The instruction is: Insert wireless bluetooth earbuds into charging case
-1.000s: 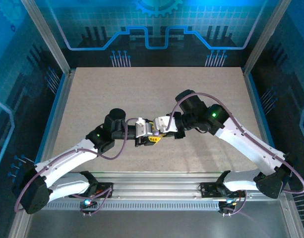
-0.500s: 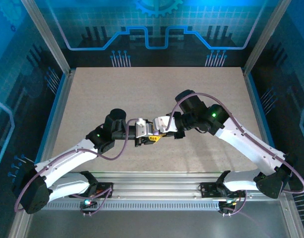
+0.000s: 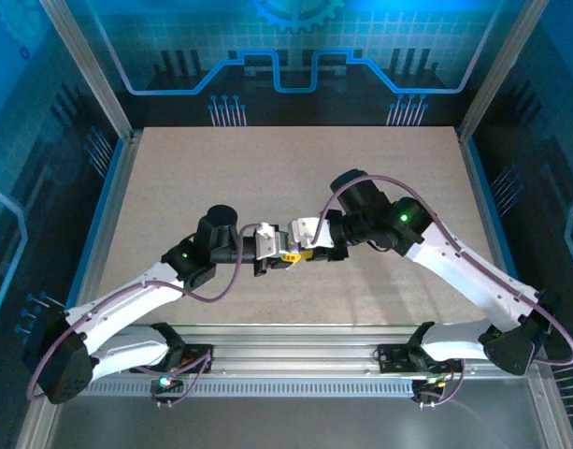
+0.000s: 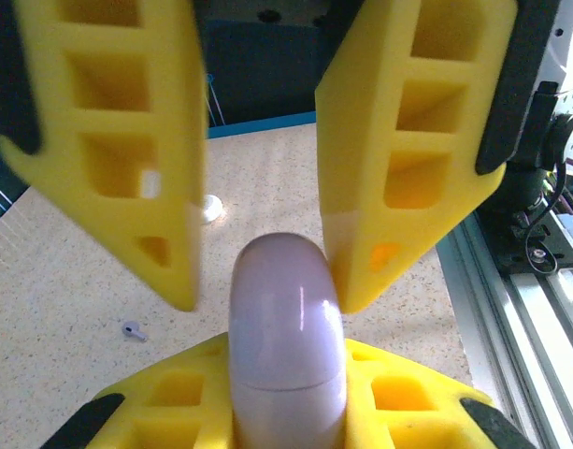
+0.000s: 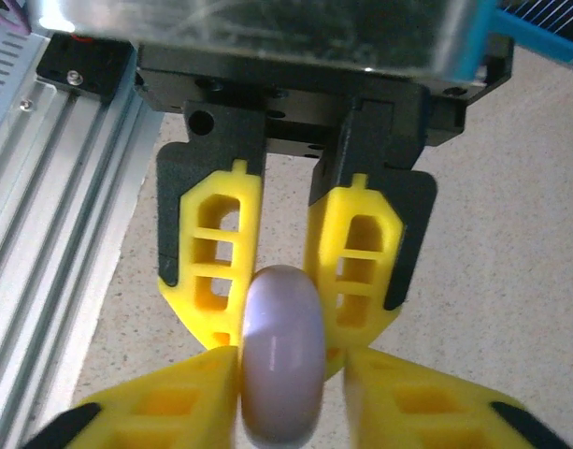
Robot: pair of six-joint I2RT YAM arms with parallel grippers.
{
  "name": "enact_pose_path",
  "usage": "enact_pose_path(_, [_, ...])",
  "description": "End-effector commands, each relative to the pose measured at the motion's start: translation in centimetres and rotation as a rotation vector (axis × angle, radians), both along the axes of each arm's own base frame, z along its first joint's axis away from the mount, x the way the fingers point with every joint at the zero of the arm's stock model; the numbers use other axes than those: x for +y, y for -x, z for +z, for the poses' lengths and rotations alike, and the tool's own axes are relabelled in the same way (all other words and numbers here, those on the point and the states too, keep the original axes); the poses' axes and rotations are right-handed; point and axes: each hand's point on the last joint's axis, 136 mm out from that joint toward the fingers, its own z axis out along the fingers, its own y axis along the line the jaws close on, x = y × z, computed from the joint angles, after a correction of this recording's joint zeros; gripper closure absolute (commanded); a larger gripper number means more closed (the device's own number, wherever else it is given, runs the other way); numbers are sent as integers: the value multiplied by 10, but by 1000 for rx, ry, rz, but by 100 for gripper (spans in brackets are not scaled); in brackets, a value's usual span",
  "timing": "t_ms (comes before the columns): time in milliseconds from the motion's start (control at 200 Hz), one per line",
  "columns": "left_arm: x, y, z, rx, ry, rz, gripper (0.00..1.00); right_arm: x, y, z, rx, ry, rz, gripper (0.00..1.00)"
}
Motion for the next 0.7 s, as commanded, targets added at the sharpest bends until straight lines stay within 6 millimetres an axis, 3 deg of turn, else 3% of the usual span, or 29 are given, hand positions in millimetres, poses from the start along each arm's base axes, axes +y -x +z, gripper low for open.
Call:
enact_pose_path(0, [-1,11,2,-3,3,-39,84,2,-6,10,-54,-40,-41,61])
enact_pose_path(445, [-1,11,6,-2,15,-42,83,6,-10,5,-40,-50,-53,54])
enact_pose_path(695, [-1,12,6,-2,15,-42,83,1,-25,3,-87,-22,-121,54])
